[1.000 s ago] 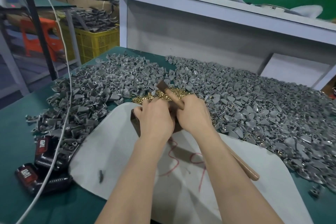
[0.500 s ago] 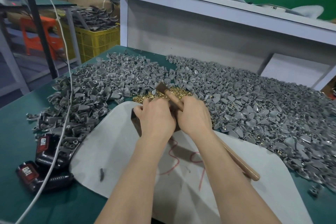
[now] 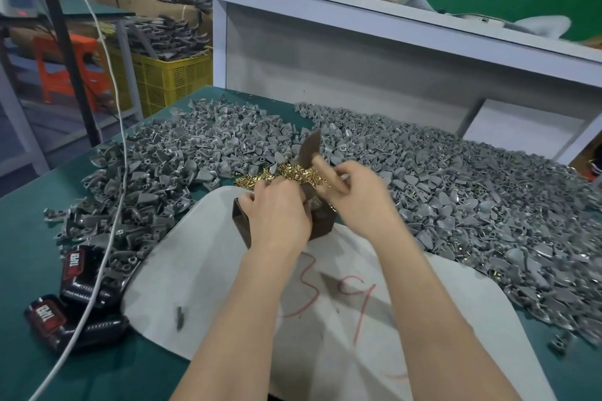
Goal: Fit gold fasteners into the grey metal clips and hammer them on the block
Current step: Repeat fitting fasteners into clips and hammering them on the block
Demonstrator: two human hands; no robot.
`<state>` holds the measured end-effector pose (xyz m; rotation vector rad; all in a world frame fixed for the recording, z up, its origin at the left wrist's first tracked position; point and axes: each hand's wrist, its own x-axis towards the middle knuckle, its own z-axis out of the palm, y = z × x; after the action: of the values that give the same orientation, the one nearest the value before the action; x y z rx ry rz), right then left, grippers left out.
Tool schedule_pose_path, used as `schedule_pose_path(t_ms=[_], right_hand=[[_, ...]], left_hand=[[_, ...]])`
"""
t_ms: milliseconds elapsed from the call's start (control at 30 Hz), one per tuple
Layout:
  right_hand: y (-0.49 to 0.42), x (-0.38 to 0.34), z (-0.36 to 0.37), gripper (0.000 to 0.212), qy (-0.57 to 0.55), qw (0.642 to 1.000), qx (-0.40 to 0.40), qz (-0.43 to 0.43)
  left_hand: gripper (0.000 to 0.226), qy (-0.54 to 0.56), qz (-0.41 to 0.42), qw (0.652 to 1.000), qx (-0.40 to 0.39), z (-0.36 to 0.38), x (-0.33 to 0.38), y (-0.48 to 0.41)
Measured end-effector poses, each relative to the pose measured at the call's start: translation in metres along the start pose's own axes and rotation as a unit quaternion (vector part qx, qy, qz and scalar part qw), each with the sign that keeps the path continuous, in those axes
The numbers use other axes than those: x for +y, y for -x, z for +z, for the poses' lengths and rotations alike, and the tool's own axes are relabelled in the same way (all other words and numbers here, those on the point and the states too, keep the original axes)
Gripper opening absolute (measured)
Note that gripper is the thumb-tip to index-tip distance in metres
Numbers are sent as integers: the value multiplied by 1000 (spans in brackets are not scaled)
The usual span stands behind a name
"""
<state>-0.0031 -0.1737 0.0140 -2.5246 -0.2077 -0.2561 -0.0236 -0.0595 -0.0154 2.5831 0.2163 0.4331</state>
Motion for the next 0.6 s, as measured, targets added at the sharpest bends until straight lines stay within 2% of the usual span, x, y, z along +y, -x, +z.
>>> schedule_pose_path(t_ms=[100, 233, 367, 400, 500, 533, 600], right_hand=[[0, 5, -27, 18, -10, 1000, 5, -3], [15, 11, -37, 18, 52, 998, 4, -21], [34, 7, -33, 30, 10, 990, 127, -63], [38, 6, -30, 31, 20, 990, 124, -71], [46, 8, -17, 34, 62, 995, 24, -76], [44, 8, -17, 34, 57, 994, 29, -83], [41, 7, -23, 35, 12, 990, 104, -92]], left_hand=[[16, -3, -5, 1000, 6, 1, 1, -1], [16, 7, -5, 1000, 1, 3, 0, -1], [16, 3, -10, 1000, -2, 3, 0, -2], [16, 3, -10, 1000, -4, 4, 0, -3], [16, 5, -6, 1000, -2, 3, -1, -3], [16, 4, -6, 1000, -1, 3, -1, -3], [16, 3, -8, 1000, -2, 3, -2, -3]])
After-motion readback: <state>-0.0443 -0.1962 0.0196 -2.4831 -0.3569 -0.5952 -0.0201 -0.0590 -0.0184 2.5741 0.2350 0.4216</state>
